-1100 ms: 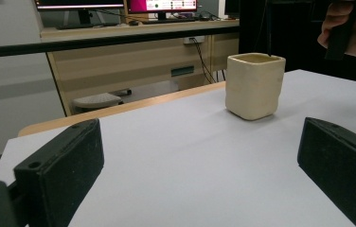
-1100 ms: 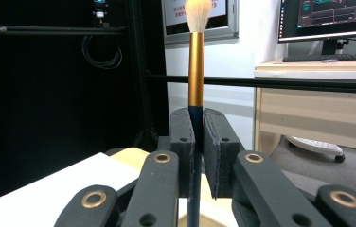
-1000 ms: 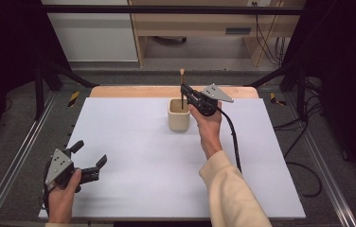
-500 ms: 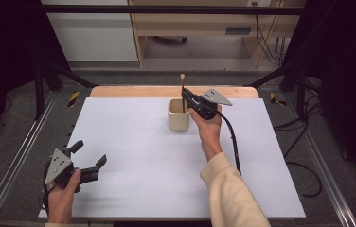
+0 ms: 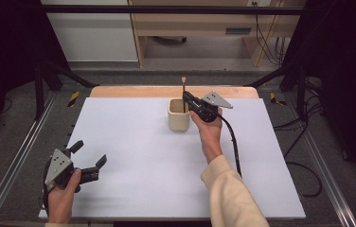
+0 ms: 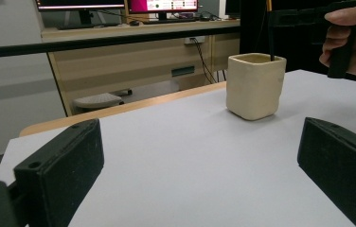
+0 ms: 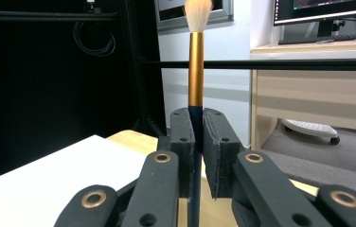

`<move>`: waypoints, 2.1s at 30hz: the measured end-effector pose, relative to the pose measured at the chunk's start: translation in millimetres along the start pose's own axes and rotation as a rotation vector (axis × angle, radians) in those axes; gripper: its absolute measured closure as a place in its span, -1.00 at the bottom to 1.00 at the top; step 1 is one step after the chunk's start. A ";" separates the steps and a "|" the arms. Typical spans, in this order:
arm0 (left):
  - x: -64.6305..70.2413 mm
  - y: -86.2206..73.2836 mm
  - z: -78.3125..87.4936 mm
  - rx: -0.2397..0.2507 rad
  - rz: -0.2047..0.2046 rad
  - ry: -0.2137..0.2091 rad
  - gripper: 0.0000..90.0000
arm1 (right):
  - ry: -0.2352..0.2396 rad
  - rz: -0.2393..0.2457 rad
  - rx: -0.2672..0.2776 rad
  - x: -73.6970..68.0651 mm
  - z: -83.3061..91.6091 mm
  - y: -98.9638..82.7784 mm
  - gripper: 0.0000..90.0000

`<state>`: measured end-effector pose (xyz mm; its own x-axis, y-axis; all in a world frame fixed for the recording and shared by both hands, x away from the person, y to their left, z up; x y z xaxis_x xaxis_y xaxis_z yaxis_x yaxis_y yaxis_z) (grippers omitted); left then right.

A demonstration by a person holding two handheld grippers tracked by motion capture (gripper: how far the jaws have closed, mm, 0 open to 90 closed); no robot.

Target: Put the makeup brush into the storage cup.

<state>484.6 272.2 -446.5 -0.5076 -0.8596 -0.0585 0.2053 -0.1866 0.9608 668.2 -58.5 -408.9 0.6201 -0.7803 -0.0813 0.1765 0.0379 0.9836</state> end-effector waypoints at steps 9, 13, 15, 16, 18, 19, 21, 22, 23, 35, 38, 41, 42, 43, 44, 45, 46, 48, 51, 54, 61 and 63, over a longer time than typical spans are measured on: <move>0.1 -0.1 -0.3 -0.001 0.000 0.000 -0.99 | 0.003 0.008 -0.009 -1.9 1.6 -4.5 0.85; 0.4 0.3 0.0 0.001 0.000 0.000 -0.99 | 0.003 0.004 -0.021 -4.1 2.4 -7.7 0.85; 0.2 0.3 0.0 0.001 -0.001 0.001 -0.99 | 0.001 0.019 -0.022 -4.1 2.9 -10.0 0.85; 0.1 0.2 0.0 0.001 0.000 0.001 -0.99 | 0.001 0.019 -0.022 -4.1 2.9 -10.0 0.85; 0.2 0.2 0.0 0.001 -0.001 0.000 -0.99 | 0.001 0.005 -0.032 -4.8 3.8 -11.8 0.85; 0.3 0.3 -0.1 0.001 -0.001 0.000 -0.99 | 0.001 0.005 -0.032 -4.8 3.8 -11.8 0.85; 0.5 0.2 -0.1 0.000 -0.002 0.000 -0.99 | 0.000 0.019 -0.039 -4.8 4.1 -12.8 0.84; 0.4 0.2 -0.1 0.000 -0.001 0.000 -0.99 | -0.010 0.029 -0.053 -5.1 4.6 -13.8 0.79; 0.3 0.3 0.0 0.001 0.000 0.000 -0.99 | -0.002 0.019 -0.063 -7.2 6.6 -14.2 0.51; 0.5 0.3 0.0 -0.002 -0.007 0.003 -0.99 | 0.007 0.050 -0.104 -15.5 29.1 -17.2 0.06; -0.1 0.3 0.5 -0.001 -0.006 0.005 -0.99 | 0.009 0.049 -0.099 -15.4 30.6 -16.1 0.06; -0.2 0.5 0.8 0.000 -0.005 0.005 -0.99 | 0.008 0.049 -0.098 -15.1 31.7 -15.3 0.04; -0.3 0.5 0.9 0.001 -0.005 0.005 -0.99 | 0.010 0.047 -0.098 -15.5 32.1 -15.0 0.05; -0.4 0.5 0.8 0.001 -0.004 0.006 -0.99 | 0.015 0.052 -0.098 -16.7 32.6 -14.4 0.05; -0.6 0.5 0.9 0.001 -0.004 0.006 -0.99 | 0.015 0.052 -0.098 -16.7 32.6 -14.4 0.05; -0.7 0.5 0.9 0.001 -0.004 0.006 -0.99 | 0.017 0.057 -0.096 -17.7 33.1 -13.7 0.05; -0.8 0.5 0.9 0.001 -0.004 0.006 -0.99 | 0.017 0.057 -0.096 -17.7 33.1 -13.7 0.05; -0.8 0.5 0.8 0.001 -0.005 0.006 -0.99 | 0.019 0.050 -0.099 -19.9 34.3 -14.0 0.03; -0.8 0.5 0.6 0.000 -0.006 0.006 -0.99 | 0.021 0.055 -0.098 -24.7 35.7 -15.3 -0.03; -0.5 0.7 0.9 0.001 -0.005 0.006 -0.99 | 0.015 0.058 -0.103 -25.8 36.0 -15.6 -0.09; -0.5 0.5 0.7 0.000 -0.007 0.006 -0.99 | -0.023 0.073 -0.122 -26.7 37.8 -13.3 -0.25; -0.3 0.6 0.6 0.000 -0.008 0.006 -0.99 | -0.034 0.079 -0.135 -27.4 38.0 -14.2 -0.30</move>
<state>484.3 272.6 -445.8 -0.5044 -0.8608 -0.0680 0.2011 -0.1937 0.9602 619.6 -61.3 -414.6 0.6108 -0.7918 0.0036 0.2302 0.1819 0.9560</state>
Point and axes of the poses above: each handheld gripper's, and its own axes: z roughly backward along the jaws, y roughly out of its top, x roughly to its right, the point moved 8 cm from there along -z, roughly forward along the jaws, and after that the axes turned 9 degrees about -x, right-handed, at the moved point
